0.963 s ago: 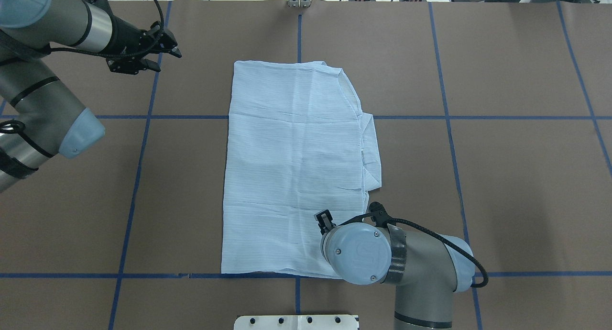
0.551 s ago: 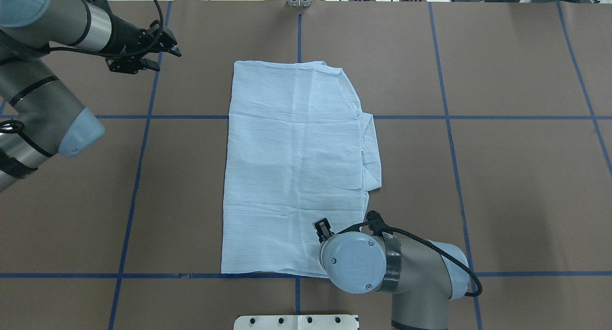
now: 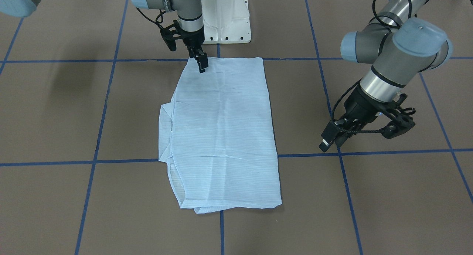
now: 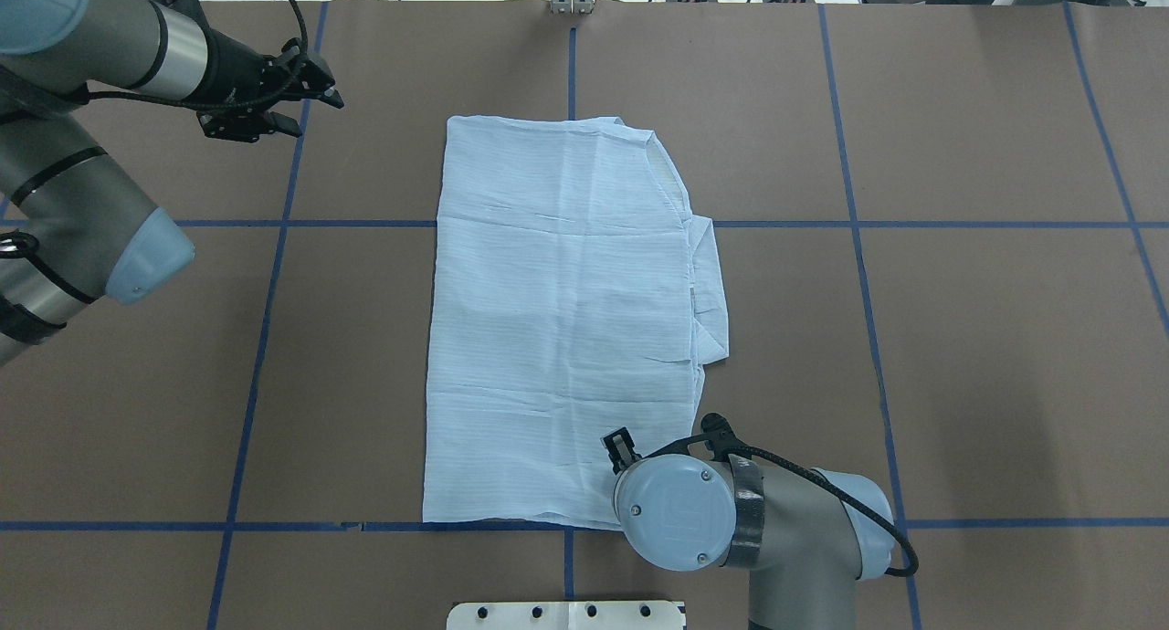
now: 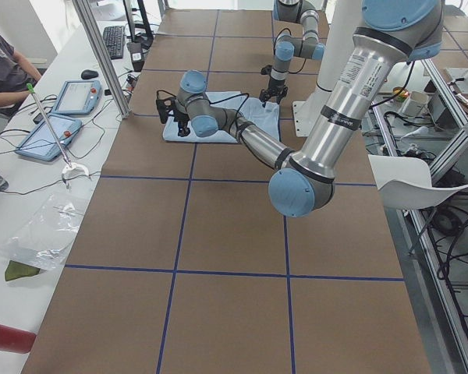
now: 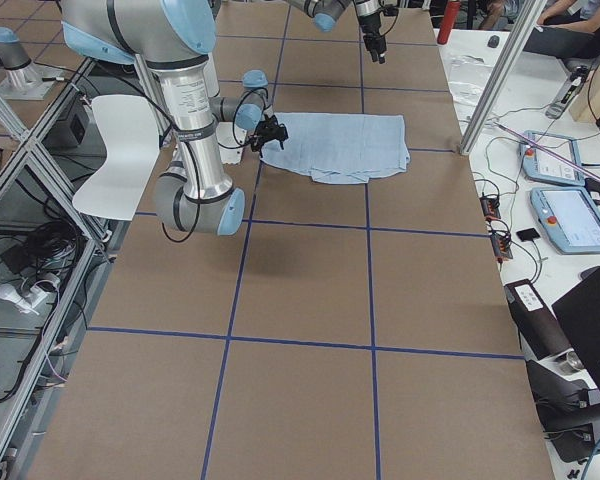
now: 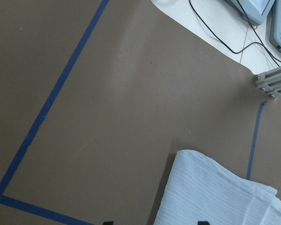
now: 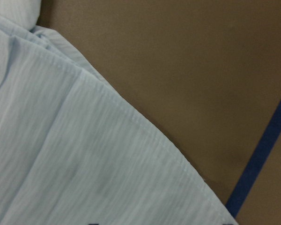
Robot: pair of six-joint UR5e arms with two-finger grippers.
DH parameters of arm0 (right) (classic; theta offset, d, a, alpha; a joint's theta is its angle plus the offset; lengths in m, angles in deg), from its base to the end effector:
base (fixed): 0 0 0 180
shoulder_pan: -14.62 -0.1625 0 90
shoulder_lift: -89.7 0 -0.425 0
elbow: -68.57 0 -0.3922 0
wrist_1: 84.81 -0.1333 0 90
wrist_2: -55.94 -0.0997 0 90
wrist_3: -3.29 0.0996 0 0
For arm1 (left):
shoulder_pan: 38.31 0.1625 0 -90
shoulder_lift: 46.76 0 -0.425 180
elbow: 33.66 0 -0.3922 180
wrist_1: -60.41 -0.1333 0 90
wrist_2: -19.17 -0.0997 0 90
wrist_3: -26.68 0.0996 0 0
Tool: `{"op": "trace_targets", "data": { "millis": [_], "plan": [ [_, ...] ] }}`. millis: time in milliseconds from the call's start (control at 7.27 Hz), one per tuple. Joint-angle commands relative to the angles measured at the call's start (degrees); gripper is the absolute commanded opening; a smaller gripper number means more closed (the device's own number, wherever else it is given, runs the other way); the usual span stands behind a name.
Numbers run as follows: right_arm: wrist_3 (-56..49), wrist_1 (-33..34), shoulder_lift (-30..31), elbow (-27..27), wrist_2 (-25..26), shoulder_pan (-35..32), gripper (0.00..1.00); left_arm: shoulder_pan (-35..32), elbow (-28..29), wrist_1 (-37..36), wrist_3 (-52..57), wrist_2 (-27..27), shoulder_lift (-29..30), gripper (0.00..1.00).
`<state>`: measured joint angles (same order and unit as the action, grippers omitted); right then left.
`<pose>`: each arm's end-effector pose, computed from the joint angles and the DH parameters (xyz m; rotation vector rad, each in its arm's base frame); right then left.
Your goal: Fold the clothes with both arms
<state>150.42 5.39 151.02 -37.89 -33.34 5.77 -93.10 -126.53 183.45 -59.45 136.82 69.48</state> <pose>-0.5934 -0.2286 0.2574 -0.3271 -0.7606 1.0941 0.3066 -0.5855 0.3060 0.1437 1.1507 -0.5273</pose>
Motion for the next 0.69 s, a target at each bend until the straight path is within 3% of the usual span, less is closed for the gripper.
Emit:
{"op": "trace_targets", "data": {
  "millis": [0, 551],
  "plan": [
    [0.0, 0.2, 0.2, 0.0, -0.2, 0.2, 0.89, 0.0, -0.5, 0.0, 0.0, 0.1, -0.4, 0.67],
    [0.0, 0.2, 0.4, 0.2, -0.5, 0.9, 0.83, 0.0, -0.5, 0.0, 0.0, 0.2, -0.4, 0.67]
  ]
}}
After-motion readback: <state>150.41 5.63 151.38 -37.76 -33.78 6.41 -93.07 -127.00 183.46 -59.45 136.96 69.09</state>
